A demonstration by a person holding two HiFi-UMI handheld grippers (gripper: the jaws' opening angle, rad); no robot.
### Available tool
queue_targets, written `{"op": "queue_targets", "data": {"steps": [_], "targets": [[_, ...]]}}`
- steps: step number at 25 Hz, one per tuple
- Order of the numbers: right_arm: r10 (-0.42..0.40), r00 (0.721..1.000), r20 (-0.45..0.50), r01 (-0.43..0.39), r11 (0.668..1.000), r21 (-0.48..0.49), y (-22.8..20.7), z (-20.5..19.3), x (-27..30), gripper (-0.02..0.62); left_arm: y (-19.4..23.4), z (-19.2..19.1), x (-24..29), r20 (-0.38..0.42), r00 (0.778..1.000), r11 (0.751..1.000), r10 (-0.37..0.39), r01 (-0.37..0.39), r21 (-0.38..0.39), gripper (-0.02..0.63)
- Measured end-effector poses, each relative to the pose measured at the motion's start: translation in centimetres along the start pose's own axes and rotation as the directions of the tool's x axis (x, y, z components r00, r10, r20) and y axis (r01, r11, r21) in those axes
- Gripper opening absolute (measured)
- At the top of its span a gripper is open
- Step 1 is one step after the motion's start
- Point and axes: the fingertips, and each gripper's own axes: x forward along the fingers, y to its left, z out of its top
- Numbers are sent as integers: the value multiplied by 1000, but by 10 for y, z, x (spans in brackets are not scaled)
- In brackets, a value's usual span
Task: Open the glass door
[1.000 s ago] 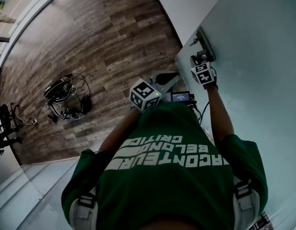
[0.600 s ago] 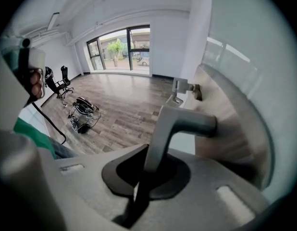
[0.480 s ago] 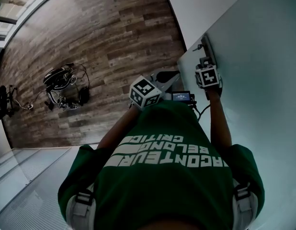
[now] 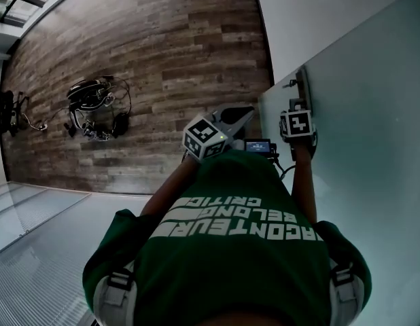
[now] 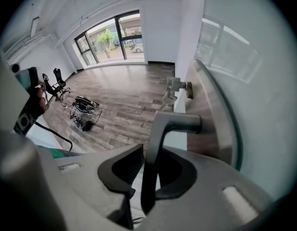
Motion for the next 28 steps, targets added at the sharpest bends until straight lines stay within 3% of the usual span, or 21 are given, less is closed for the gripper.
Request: {"op": "queue_targets", "data": {"steps": [7, 10, 12, 15, 21, 23, 26, 28], "targets": [[-14, 998, -59, 14, 1000, 6, -5, -1, -5, 123, 17, 4, -15, 33, 999, 999, 41, -40, -11, 15], [-128, 990, -60, 126, 992, -30, -18, 0, -23, 132, 23, 3, -36, 43, 998, 998, 55, -54, -17, 15], [-160, 986, -37, 160, 987, -11, -19, 2, -39, 132, 26, 4, -53, 53, 996, 997, 70, -69, -24, 15], [-266, 964, -13, 265, 963, -53, -28, 13, -69, 132, 32, 5, -77, 81, 992, 995, 96, -93, -41, 15], [-255, 949, 186, 283, 949, -142, 37, 50, -84, 126, 36, -9, -146, 129, 979, 986, 159, -150, -72, 15], [-200, 949, 244, 249, 949, -191, 78, 55, -84, 104, 37, -14, -172, 147, 971, 980, 187, -176, -89, 15], [-92, 942, 322, 183, 948, -262, 147, 63, -82, 8, 38, -25, -212, 165, 960, 971, 226, -210, -109, 15], [-31, 939, 344, 141, 944, -298, 191, 61, -84, -6, 37, -32, -237, 174, 954, 967, 245, -226, -118, 15]]}}
